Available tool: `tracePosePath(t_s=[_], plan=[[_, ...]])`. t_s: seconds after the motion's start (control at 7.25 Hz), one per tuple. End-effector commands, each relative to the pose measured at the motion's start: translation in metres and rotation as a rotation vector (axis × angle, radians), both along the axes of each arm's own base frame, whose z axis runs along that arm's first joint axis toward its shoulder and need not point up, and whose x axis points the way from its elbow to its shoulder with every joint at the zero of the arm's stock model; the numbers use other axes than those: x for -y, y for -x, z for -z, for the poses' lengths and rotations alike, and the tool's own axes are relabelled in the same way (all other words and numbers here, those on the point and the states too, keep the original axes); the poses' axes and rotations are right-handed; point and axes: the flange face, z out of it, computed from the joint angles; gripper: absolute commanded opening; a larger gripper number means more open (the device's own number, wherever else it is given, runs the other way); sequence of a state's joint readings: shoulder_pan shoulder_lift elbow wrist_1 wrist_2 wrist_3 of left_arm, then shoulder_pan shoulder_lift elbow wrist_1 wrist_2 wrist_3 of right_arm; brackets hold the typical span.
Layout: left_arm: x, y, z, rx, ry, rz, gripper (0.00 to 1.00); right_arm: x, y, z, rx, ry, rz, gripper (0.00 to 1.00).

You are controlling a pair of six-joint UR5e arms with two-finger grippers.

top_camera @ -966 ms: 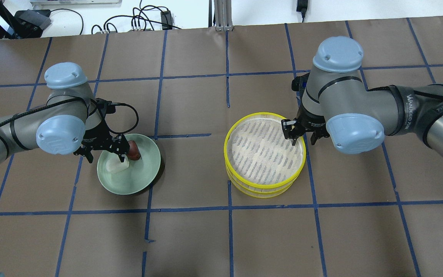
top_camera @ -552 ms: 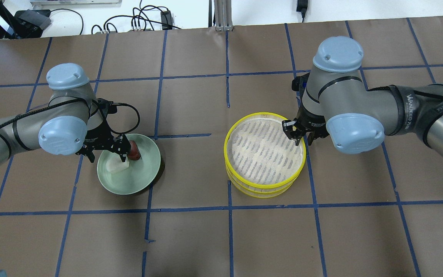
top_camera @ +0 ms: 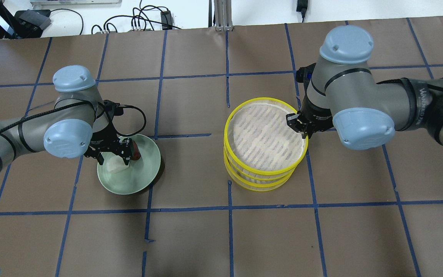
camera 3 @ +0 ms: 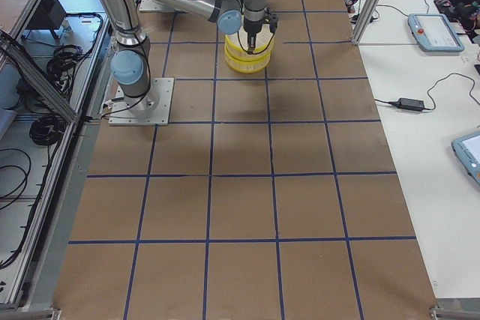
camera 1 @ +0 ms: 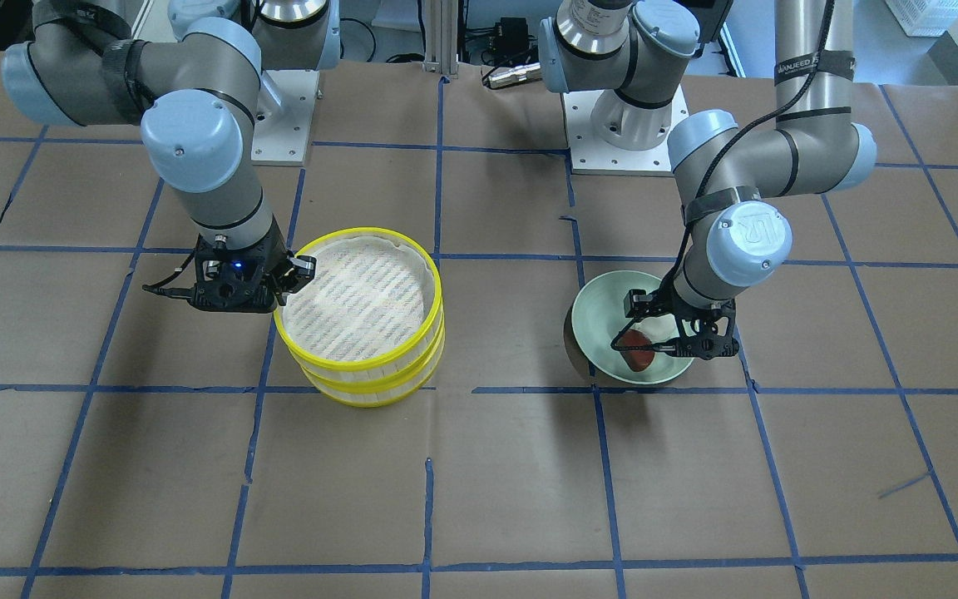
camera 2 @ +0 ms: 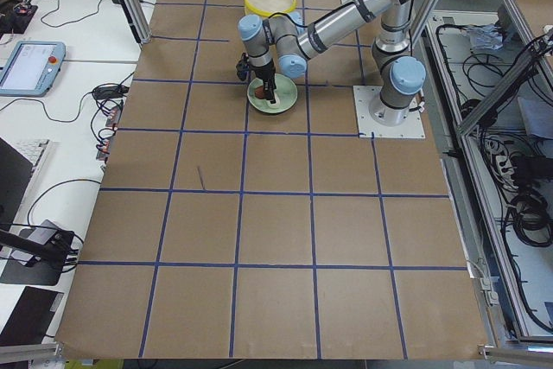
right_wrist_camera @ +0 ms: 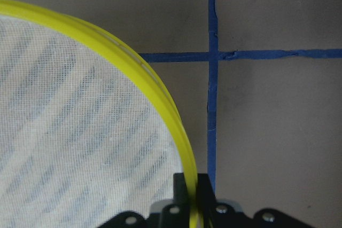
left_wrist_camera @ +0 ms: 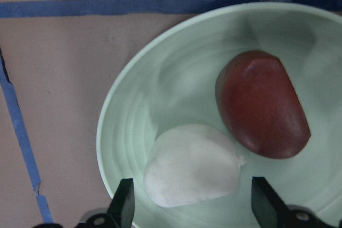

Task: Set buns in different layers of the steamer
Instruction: 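Grasp the top steamer tier rim with the right gripper while the left hovers, then lift the top steamer tier and set it aside with the right gripper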

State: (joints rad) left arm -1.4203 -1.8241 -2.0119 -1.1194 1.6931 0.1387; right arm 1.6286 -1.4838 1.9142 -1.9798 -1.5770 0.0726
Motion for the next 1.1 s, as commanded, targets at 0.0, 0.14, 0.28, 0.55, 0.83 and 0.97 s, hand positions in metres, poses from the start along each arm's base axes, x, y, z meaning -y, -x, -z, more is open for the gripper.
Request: tracePosePath(t_s=[0.0, 0.14, 0.28, 0.55, 0.83, 0.97], plan=[[0.0, 0.0, 0.003, 0.002, -0.006, 0.002, 0.8, 0.013, 0.031, -0.042, -0.013, 0.01, 0.013, 0.07], [0.0, -0.001, 0.004, 0.001, -0.009, -0.001, 0.8, 0.022, 0.072, -0.043, -0.023, -0.001, 0.012, 0.07], [0.0, -0.001, 0.004, 0.001, -0.009, -0.001, 0.8, 0.027, 0.112, -0.045, -0.023, -0.003, 0.005, 0.07], [-0.001, -0.001, 0.006, -0.001, -0.013, -0.002, 0.73, 0.029, 0.172, -0.041, -0.021, -0.017, -0.034, 0.07], [-0.003, 0.0, 0.009, -0.005, -0.021, -0.004, 0.35, 0.029, 0.214, -0.035, -0.058, -0.047, -0.091, 0.07], [-0.003, 0.0, 0.01, -0.004, -0.022, -0.004, 0.19, 0.029, 0.218, -0.036, -0.071, -0.048, -0.098, 0.07]])
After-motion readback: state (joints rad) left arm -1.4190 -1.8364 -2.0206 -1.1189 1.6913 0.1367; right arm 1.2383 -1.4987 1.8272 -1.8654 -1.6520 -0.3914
